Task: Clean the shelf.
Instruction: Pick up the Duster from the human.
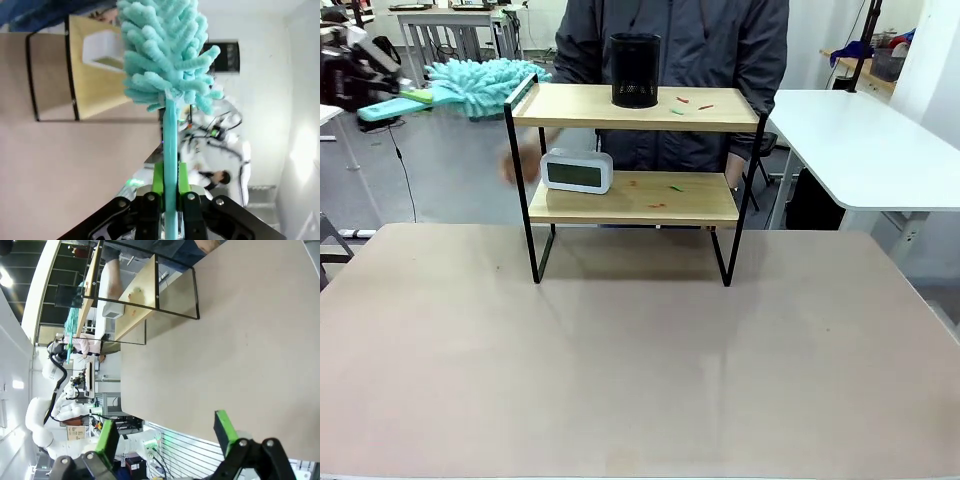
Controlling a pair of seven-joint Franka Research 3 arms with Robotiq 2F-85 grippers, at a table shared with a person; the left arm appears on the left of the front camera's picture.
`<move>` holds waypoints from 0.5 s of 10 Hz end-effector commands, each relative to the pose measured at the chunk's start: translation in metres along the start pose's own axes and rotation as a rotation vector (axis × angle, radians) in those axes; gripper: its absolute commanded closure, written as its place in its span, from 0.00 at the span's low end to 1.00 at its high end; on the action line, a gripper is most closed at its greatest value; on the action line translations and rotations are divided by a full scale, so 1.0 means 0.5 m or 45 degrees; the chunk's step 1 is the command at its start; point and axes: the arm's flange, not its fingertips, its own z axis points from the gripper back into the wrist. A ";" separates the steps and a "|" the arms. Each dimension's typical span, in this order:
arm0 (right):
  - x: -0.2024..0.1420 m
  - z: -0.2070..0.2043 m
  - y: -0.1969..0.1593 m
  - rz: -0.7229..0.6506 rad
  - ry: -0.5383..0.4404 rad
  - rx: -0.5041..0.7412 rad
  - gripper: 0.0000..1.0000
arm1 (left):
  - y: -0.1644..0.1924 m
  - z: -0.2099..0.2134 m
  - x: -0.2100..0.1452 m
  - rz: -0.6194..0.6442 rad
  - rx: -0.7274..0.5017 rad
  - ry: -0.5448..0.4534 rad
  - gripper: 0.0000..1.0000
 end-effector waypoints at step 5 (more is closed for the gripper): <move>0.003 0.000 0.002 0.033 -0.011 0.018 0.00 | 0.063 0.147 -0.470 -0.379 0.773 0.037 1.00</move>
